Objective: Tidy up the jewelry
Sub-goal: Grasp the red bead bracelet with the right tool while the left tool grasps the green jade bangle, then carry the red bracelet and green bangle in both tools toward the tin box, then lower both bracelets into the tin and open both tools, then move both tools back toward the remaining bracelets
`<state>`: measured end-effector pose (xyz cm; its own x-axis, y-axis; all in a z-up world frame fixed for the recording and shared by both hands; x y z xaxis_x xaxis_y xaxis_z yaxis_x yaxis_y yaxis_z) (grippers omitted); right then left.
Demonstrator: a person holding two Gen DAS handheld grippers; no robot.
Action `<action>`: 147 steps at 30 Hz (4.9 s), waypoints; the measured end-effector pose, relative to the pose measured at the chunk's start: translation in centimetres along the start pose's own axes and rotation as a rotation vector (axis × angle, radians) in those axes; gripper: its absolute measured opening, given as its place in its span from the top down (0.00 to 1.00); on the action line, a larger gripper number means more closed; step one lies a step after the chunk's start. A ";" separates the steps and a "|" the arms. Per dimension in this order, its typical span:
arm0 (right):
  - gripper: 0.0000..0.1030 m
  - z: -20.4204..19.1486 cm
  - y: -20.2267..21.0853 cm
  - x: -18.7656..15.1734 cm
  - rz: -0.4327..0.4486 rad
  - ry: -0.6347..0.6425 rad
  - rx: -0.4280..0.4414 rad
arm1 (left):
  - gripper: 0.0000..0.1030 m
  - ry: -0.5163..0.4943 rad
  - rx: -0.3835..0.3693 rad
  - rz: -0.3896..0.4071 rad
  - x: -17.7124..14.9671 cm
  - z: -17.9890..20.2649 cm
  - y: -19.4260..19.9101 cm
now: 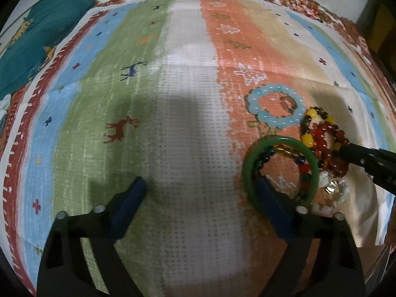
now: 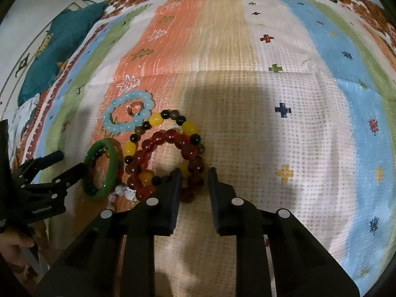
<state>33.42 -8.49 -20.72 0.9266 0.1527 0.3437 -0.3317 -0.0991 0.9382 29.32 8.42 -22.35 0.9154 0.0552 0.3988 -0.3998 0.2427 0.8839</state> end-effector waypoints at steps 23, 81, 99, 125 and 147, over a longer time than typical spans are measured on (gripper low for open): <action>0.87 0.1 1.1 -0.2 0.004 0.023 -0.002 | 0.94 -0.079 -0.015 -0.016 0.2 1.7 1.1; 0.87 -3.4 19.1 -6.7 0.290 0.177 0.045 | 0.92 -0.045 -0.184 0.184 -5.0 8.5 14.4; 0.86 -4.4 18.6 -10.9 0.220 0.198 0.100 | 0.91 -0.067 -0.232 0.090 -9.8 11.0 13.4; 0.31 -1.4 15.1 -8.9 0.165 0.118 0.027 | 0.12 0.042 -0.152 0.135 -7.3 6.9 13.1; 0.20 -0.4 10.3 -6.1 0.079 0.082 -0.012 | 0.06 0.097 -0.117 0.142 -4.5 4.2 10.9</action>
<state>24.30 -10.01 -13.08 0.8801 0.2251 0.4179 -0.4053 -0.1019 0.9085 20.61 6.74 -13.49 0.8527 0.1884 0.4872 -0.5221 0.3362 0.7838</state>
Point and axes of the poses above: each gripper's, at about its wrist camera, not at the fingertips, and y roughly against the way its jaws point, z to its right, x to its top, the point moved 10 cm from there along -y, roughly the way its jaws point, and after that the axes turned 13 degrees about -x, right-handed, at the moved point
